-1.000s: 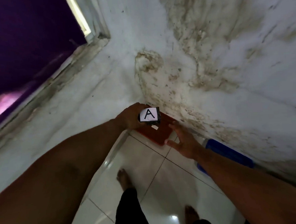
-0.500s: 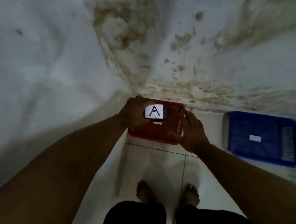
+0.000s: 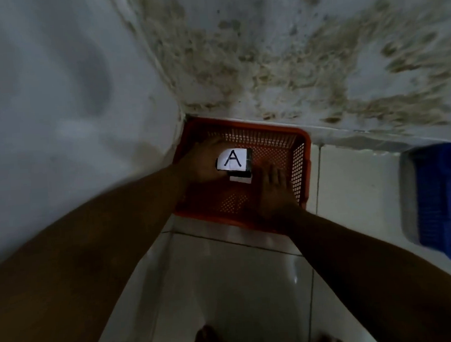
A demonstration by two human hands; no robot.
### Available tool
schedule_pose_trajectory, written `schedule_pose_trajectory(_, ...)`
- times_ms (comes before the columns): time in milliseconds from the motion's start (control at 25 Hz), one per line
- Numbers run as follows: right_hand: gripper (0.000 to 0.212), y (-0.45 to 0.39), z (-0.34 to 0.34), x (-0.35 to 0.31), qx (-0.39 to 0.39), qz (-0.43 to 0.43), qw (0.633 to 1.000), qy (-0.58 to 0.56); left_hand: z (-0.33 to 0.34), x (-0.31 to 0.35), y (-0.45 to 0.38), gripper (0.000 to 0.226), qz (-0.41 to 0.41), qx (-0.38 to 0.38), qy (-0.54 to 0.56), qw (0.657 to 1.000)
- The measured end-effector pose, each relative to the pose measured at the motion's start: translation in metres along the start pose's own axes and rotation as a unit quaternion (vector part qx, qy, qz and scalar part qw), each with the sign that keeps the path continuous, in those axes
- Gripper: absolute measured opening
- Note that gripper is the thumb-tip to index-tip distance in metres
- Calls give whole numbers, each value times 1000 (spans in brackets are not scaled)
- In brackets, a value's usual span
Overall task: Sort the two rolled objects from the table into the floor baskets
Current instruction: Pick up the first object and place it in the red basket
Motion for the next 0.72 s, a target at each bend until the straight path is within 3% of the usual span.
schedule_pose_trajectory(240,142,-28,49,43,-14,37,999,28,49,-35,-38,70,-20,-3,15,1000)
schedule_pose_trajectory(360,144,-38,57,48,21,51,998,43,55,-36,-53,77,-21,22,6,1000)
schedule_pose_trajectory(560,146,-41,58,52,44,48,996,58,49,-21,-62,53,10,101,-31,994)
schedule_pose_trajectory(720,144,-43,61,54,44,56,995,69,48,-20,-64,49,9,133,-68,989)
Point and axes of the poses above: each hand's wrist, its own y-axis away from the middle knuckle, its own z-axis out of the palm, x = y × z, the point moved 9 cm from there along -y, towards the middle knuckle, and after that the axes turned 12 degrees about -y, right-handed, at the moved point
